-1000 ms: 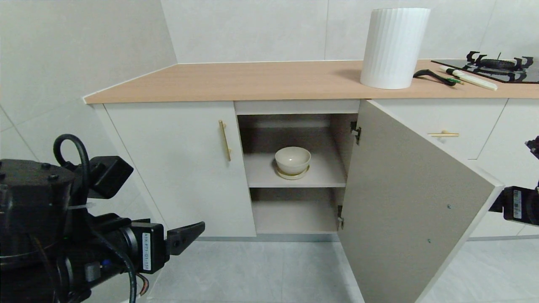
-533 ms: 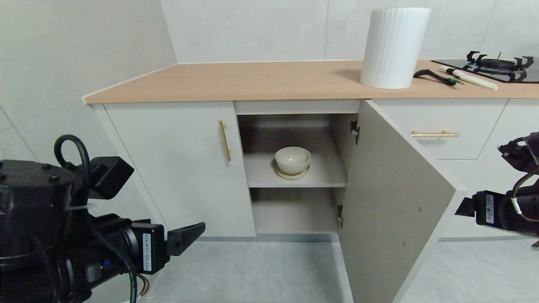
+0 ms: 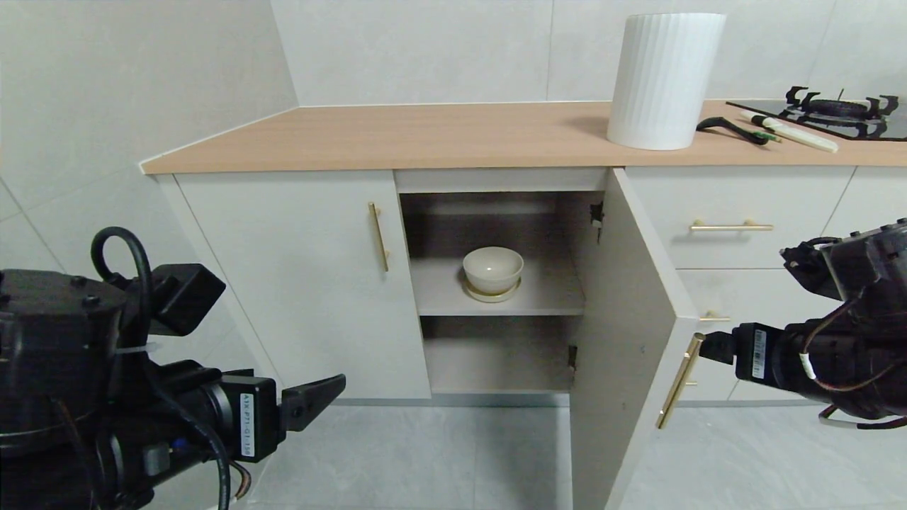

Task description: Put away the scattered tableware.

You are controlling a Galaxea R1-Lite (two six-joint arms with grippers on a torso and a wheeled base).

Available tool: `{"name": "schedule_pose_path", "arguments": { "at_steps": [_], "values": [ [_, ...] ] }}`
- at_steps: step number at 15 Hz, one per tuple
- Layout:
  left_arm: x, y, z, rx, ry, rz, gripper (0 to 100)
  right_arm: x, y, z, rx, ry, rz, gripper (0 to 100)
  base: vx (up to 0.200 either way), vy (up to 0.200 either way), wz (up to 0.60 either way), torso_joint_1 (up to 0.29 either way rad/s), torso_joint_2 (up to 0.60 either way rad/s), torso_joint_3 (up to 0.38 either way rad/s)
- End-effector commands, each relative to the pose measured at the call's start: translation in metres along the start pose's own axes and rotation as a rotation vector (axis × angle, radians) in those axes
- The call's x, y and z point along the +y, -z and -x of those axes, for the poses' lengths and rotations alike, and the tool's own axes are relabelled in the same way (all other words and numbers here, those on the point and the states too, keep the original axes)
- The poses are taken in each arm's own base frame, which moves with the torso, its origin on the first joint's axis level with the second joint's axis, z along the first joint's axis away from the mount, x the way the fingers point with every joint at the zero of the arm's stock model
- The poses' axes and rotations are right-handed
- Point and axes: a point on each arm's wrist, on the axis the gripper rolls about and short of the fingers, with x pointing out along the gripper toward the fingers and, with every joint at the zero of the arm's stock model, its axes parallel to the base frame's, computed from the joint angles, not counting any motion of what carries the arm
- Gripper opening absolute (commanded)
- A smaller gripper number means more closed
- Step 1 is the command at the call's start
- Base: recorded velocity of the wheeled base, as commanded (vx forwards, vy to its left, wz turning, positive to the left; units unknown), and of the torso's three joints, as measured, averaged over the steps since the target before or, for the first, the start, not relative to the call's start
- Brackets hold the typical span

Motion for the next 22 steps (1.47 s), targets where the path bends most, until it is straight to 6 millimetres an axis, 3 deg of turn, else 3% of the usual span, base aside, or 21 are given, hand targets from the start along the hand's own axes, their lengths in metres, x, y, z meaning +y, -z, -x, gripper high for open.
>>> {"name": "schedule_pose_path", "arguments": {
  "at_steps": [1,5,9,18,22],
  "values": [
    [0.000,0.000,0.000,0.001,-0.001,0.000,100,0.006,0.007,-0.005,0.021,-0.016,0.022,100,0.000,0.000,0.00,0.000,0.00,0.000],
    [0.000,0.000,0.000,0.001,-0.001,0.000,100,0.019,0.006,-0.010,-0.009,-0.092,0.033,100,0.000,0.000,0.00,0.000,0.00,0.000],
    [0.000,0.000,0.000,0.001,-0.001,0.000,100,0.029,0.007,-0.027,0.028,-0.161,0.048,100,0.000,0.000,0.00,0.000,0.00,0.000],
    [0.000,0.000,0.000,-0.002,0.000,0.001,100,0.074,-0.015,-0.077,0.064,-0.296,0.185,100,0.000,0.000,0.00,0.000,0.00,0.000],
    [0.000,-0.002,0.001,-0.010,-0.002,0.004,100,0.091,-0.028,-0.088,0.042,-0.357,0.242,100,0.000,0.000,0.00,0.000,0.00,0.000]
  ]
}}
